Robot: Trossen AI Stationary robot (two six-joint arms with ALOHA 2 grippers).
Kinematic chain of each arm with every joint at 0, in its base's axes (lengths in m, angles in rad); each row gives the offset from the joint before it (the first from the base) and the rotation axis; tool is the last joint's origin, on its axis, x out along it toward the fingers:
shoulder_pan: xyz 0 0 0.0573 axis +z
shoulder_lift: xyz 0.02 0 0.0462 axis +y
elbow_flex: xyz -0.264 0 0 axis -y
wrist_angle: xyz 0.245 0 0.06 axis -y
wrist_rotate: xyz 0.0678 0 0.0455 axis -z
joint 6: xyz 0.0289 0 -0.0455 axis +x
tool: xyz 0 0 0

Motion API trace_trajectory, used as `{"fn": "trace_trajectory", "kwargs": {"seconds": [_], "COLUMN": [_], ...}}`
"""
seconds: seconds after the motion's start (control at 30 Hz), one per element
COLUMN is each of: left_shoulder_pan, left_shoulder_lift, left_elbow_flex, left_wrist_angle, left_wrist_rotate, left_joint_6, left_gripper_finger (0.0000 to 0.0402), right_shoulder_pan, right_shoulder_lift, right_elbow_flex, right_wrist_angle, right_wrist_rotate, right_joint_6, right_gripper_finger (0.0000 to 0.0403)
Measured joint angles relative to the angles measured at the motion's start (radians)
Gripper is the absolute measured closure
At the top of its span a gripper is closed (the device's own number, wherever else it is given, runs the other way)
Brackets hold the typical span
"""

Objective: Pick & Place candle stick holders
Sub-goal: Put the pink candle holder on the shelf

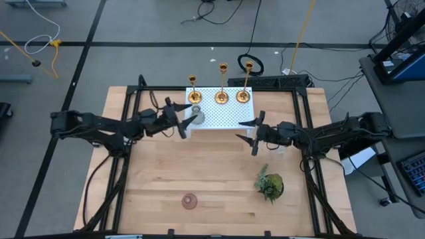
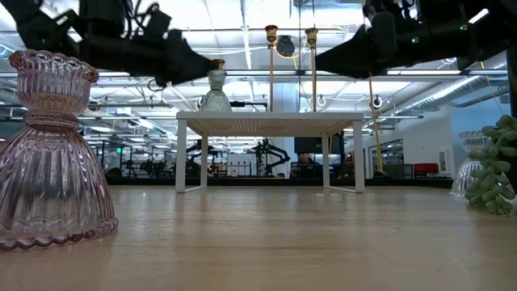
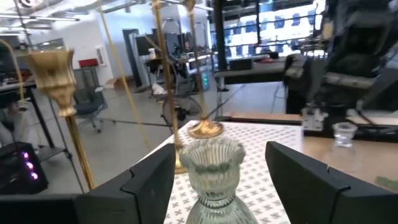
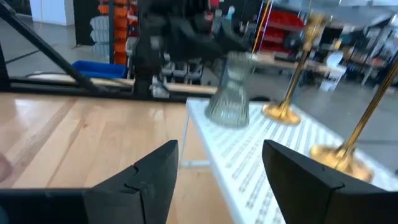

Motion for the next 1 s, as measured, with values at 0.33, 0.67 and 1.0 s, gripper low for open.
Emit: {"fn": "trace_trajectory", "kwargs": {"seconds": [0.33,0.67,1.0], "left_shoulder_pan": [-0.103,-0.219,-0.429], "left_shoulder_lift": [-0.292,-0.404,-0.223], "left_elbow_flex": [0.0,0.0,-0.027], "left_wrist_angle": [-0.451,-0.801,-0.743], "left_wrist_rotate": [-0.076,0.218,0.425], "left_joint_6": [-0.012,-0.133,-0.189], "left_gripper_finger": [0.0151,0.0167,0.0203], "right_shoulder_pan": [0.0,0.0,0.0], "right_shoulder_lift": [0.114,0.207,0.251], "right_elbow_flex": [0.0,0.0,0.0], "right_wrist_angle": [0.018,0.135,0.315], "right_wrist_rotate": [0.0,-0.078,-0.076], "right_joint_6": [0.148,0.151,0.117], "right_gripper_finger": [0.0171,0.017,0.0175]}}
